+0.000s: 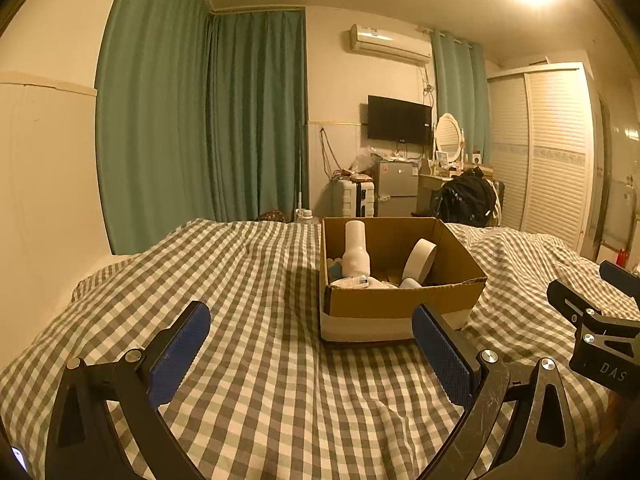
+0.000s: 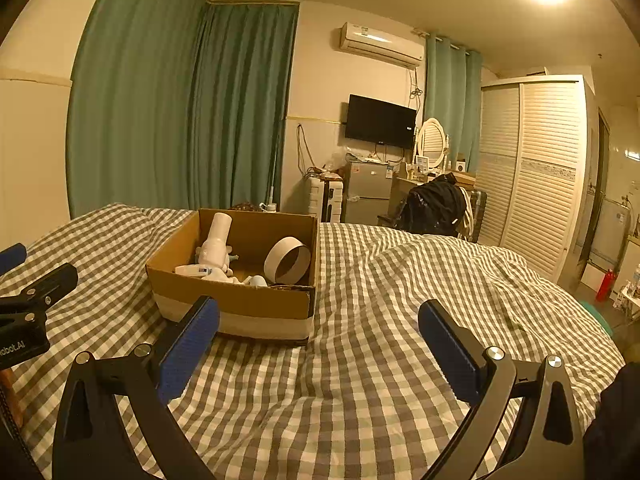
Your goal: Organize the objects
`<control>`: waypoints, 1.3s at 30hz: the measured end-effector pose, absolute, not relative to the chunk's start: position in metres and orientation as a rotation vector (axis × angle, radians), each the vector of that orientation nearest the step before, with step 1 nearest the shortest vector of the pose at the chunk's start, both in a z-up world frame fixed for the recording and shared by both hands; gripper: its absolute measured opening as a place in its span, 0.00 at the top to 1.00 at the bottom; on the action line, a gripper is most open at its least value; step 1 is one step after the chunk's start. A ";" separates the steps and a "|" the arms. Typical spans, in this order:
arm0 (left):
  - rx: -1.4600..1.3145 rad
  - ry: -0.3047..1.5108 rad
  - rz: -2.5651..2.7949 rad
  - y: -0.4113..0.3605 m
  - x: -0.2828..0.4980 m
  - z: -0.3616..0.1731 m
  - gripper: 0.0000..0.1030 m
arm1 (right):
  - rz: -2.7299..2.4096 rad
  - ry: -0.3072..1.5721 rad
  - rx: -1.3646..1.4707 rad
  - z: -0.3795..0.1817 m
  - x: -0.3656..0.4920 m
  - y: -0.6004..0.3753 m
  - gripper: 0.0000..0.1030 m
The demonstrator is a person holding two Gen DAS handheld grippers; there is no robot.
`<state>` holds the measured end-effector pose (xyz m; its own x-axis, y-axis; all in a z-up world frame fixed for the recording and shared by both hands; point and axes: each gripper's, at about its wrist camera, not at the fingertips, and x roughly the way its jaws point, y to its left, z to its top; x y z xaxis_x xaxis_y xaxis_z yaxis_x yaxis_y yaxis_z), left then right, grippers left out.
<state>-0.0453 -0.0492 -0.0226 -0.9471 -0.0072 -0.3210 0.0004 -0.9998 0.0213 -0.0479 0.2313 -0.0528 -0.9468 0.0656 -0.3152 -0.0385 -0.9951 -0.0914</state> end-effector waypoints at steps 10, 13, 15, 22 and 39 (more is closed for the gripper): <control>0.512 -0.056 -3.097 -0.046 -0.045 -0.025 0.00 | 3.045 -0.181 -0.491 -0.053 -0.047 0.224 0.03; 0.520 -0.056 -3.094 -0.046 -0.045 -0.026 0.00 | 3.045 -0.184 -0.491 -0.053 -0.047 0.224 0.03; 0.524 -0.056 -3.091 -0.046 -0.046 -0.027 0.00 | 3.044 -0.182 -0.491 -0.053 -0.047 0.224 0.02; 0.523 -0.059 -3.092 -0.046 -0.045 -0.028 0.00 | 3.044 -0.176 -0.498 -0.054 -0.048 0.224 0.02; 0.529 -0.068 -3.092 -0.046 -0.047 -0.029 0.00 | 3.039 -0.177 -0.516 -0.057 -0.048 0.224 0.02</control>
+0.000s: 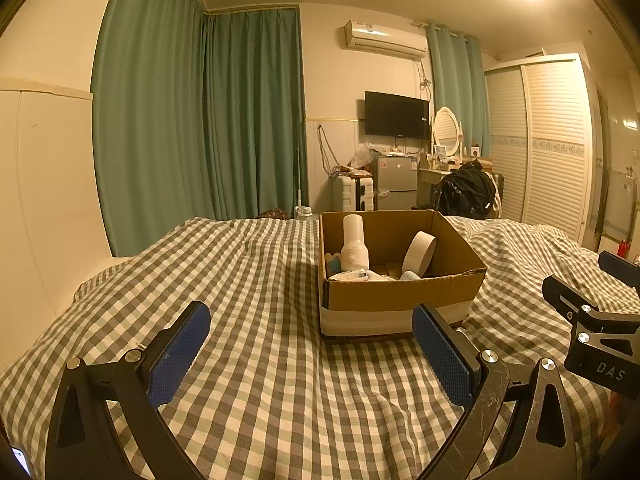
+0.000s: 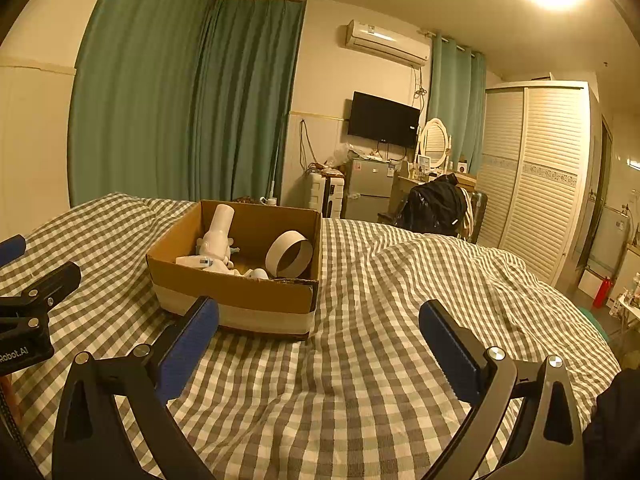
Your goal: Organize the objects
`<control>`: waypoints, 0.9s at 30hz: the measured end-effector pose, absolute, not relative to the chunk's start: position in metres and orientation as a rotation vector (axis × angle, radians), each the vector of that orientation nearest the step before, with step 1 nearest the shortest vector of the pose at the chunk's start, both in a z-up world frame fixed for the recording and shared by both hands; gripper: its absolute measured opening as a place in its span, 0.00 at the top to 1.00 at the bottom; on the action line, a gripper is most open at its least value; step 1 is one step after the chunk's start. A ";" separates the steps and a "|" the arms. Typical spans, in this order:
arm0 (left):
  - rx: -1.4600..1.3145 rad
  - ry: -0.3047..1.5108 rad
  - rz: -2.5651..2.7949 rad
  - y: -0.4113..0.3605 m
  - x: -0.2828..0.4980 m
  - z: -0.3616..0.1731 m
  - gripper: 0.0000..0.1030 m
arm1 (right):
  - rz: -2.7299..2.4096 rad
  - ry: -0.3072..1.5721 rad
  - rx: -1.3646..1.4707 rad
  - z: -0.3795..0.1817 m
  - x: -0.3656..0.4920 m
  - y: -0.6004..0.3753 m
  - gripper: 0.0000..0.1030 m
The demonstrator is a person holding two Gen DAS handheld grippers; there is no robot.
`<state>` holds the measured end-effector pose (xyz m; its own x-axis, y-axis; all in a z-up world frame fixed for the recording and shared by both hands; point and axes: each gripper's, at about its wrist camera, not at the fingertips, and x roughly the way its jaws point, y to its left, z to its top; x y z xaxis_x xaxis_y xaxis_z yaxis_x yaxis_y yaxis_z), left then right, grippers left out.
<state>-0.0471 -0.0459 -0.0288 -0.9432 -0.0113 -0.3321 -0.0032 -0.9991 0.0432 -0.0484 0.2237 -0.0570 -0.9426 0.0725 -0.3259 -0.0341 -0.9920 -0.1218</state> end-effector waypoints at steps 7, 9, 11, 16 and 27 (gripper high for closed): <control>0.532 -0.072 -3.091 -0.046 -0.048 -0.029 0.00 | 3.038 -0.169 -0.521 -0.057 -0.049 0.225 0.02; 0.532 -0.072 -3.091 -0.046 -0.048 -0.029 0.00 | 3.038 -0.170 -0.521 -0.057 -0.049 0.225 0.02; 0.534 -0.071 -3.091 -0.046 -0.048 -0.029 0.00 | 3.038 -0.170 -0.521 -0.057 -0.049 0.226 0.02; 0.533 -0.072 -3.092 -0.046 -0.048 -0.029 0.00 | 3.038 -0.170 -0.521 -0.057 -0.049 0.226 0.02; 0.549 -0.090 -3.090 -0.045 -0.048 -0.032 0.00 | 3.037 -0.170 -0.526 -0.057 -0.049 0.227 0.02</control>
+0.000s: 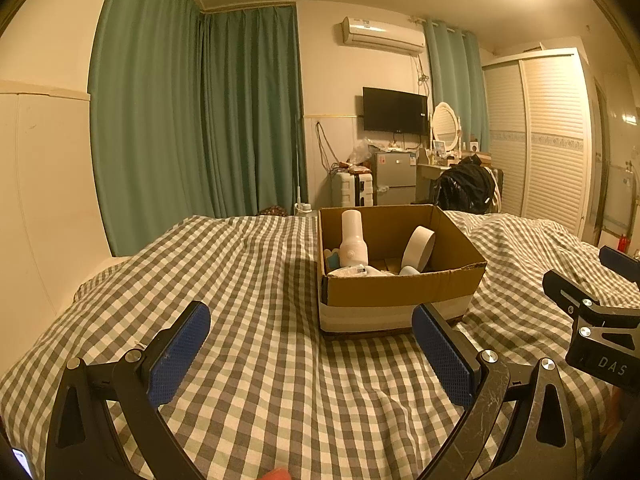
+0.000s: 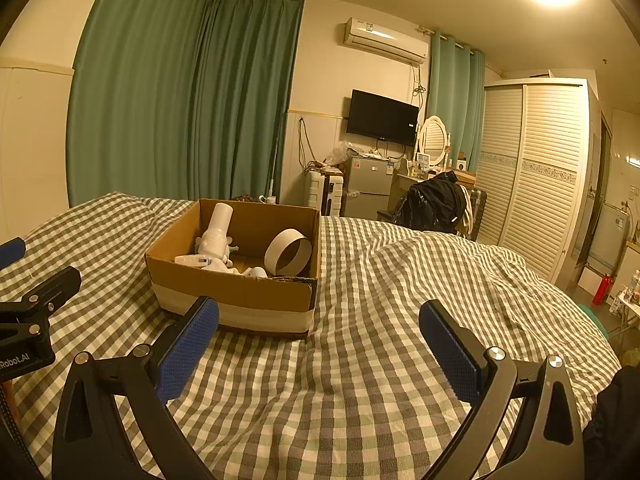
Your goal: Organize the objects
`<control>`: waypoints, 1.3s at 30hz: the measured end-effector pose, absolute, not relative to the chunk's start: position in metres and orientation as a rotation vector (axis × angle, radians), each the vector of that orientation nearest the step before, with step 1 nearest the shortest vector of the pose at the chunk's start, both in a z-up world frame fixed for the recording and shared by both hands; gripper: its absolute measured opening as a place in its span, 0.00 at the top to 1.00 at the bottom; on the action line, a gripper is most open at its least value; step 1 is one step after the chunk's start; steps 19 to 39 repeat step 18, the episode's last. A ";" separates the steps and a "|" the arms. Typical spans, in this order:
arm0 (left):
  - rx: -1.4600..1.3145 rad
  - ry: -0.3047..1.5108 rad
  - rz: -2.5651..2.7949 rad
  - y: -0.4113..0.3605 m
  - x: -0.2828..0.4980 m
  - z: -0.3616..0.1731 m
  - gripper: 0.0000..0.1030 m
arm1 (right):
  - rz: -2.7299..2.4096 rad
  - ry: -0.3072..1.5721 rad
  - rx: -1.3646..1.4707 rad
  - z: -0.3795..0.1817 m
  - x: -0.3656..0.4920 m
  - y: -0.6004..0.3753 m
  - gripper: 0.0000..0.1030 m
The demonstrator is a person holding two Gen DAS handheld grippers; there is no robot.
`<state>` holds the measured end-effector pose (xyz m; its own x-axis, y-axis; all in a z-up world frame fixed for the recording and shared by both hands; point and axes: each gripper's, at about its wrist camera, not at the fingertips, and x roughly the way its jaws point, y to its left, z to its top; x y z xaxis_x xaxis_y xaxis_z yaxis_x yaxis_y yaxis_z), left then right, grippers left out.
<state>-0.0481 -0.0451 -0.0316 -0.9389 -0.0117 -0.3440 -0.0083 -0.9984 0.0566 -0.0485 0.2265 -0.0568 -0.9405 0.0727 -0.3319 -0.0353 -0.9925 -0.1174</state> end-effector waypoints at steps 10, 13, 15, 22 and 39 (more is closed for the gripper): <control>0.556 -0.088 -3.088 -0.048 -0.048 -0.031 0.00 | 3.037 -0.170 -0.527 -0.057 -0.048 0.227 0.02; 0.559 -0.087 -3.090 -0.049 -0.048 -0.031 0.00 | 3.037 -0.170 -0.527 -0.057 -0.048 0.227 0.02; 0.555 -0.089 -3.094 -0.049 -0.048 -0.030 0.00 | 3.037 -0.171 -0.527 -0.056 -0.048 0.227 0.02; 0.550 -0.098 -3.096 -0.047 -0.047 -0.030 0.00 | 3.036 -0.171 -0.528 -0.057 -0.048 0.227 0.02; 0.550 -0.098 -3.096 -0.047 -0.047 -0.030 0.00 | 3.036 -0.171 -0.528 -0.057 -0.048 0.227 0.02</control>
